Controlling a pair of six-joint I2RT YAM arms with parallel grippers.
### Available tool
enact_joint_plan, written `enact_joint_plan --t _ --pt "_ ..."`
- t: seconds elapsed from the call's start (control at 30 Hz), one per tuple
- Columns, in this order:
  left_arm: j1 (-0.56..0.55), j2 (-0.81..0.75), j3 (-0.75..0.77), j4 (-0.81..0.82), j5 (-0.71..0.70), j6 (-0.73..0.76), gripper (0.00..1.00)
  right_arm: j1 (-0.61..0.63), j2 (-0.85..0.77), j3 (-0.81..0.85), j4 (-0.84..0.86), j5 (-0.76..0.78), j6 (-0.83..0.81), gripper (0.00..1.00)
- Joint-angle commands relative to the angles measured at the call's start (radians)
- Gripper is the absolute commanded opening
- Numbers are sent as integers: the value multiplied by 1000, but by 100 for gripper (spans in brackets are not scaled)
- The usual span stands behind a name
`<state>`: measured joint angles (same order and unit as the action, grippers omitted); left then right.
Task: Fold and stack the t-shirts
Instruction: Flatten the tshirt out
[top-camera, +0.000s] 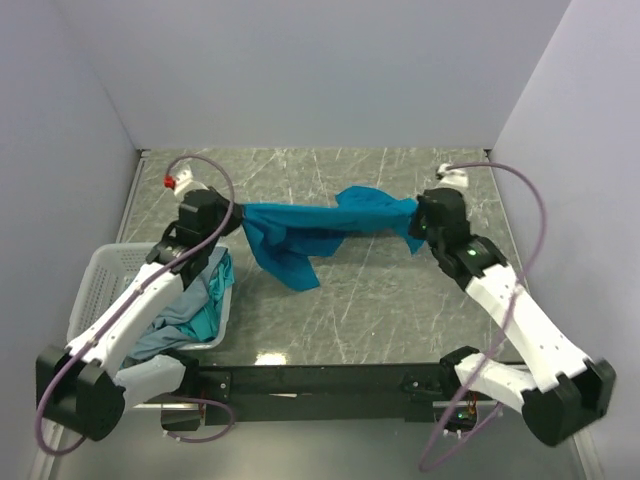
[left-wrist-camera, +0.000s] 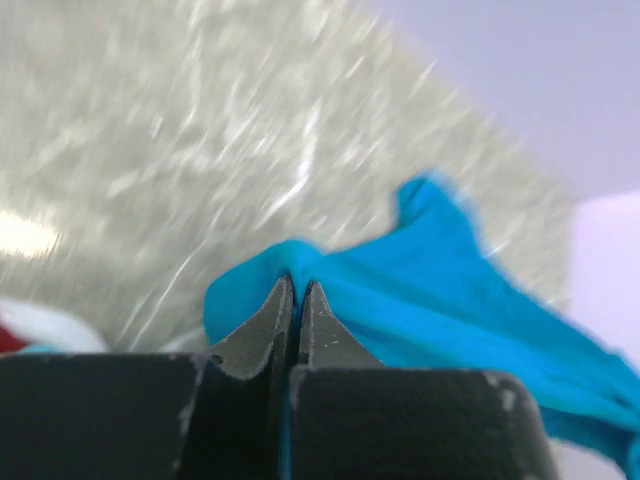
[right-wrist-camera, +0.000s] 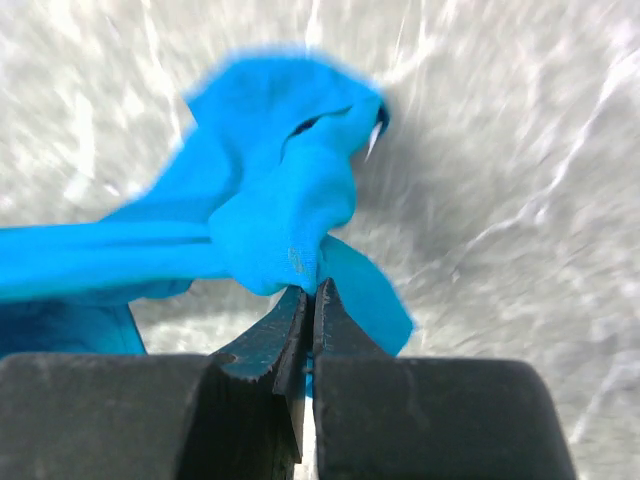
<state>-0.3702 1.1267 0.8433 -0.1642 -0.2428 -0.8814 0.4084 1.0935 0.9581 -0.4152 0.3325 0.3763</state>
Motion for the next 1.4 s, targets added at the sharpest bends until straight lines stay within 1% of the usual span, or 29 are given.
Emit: enact_joint_plan --t 0.0,0.1,0.13,0.3,0.37,0.47,0.5,0.6,0.67,0.7,0.77,0.8,0.9,0.93,0.97,1.07,1.1,1.13,1.17,1.2,1.23,1.27,1.3,1.33,1.37 --pt "-3 -106 99 38 -101 21 1 7 -122 103 -65 91 -49 0" --pt "-3 -159 135 116 -83 51 1 7 -193 172 -112 99 -65 0" --pt "-3 -185 151 130 -76 70 1 7 -208 224 -128 106 -66 0" --pt "-3 -241 278 157 6 122 1 7 -315 367 -131 57 -115 0" --pt "-3 -263 328 152 66 139 1 7 -337 447 -138 16 -129 0" --pt "-3 -310 362 153 144 134 1 7 -360 563 -172 -19 -149 0" --pt "-3 -349 359 187 186 130 1 7 -368 620 -194 -23 -160 0" --pt "-3 -410 339 261 249 113 1 7 -382 718 -217 -24 -178 0" --pt "-3 -412 370 259 325 98 1 7 -383 758 -227 -24 -192 0" --pt "-3 -394 390 250 365 94 1 7 -380 798 -232 -17 -200 0" --pt "-3 -366 441 229 452 82 1 7 -373 826 -235 -15 -212 0" --pt "-3 -334 448 227 468 78 1 7 -362 838 -231 -6 -215 0" --pt "-3 -263 459 229 456 58 1 7 -311 857 -237 121 -211 0" --pt "-3 -242 453 232 451 52 1 7 -293 857 -252 196 -206 0" --pt "-3 -217 447 247 453 39 1 7 -272 852 -254 238 -206 0" --pt "-3 -90 421 267 493 15 1 3 -173 808 -241 376 -197 0" --pt "-3 -8 422 243 481 19 1 -9 -117 780 -234 398 -194 0" --pt "-3 40 433 220 453 30 1 -32 -86 768 -223 402 -192 0" --pt "-3 89 442 197 410 42 2 -131 -54 752 -221 329 -179 0" --pt "2 195 453 168 380 68 4 -188 6 704 -218 256 -133 0" --pt "10 255 482 152 350 82 5 -235 38 662 -176 199 -113 0" --pt "16 316 503 132 332 97 16 -273 74 618 -148 145 -108 0" --pt "34 441 528 112 318 117 33 -316 162 543 -123 140 -109 0" --pt "51 506 589 80 339 127 58 -336 214 516 -73 131 -106 0" --pt "66 569 634 37 355 127 99 -351 320 496 -48 102 -108 0"
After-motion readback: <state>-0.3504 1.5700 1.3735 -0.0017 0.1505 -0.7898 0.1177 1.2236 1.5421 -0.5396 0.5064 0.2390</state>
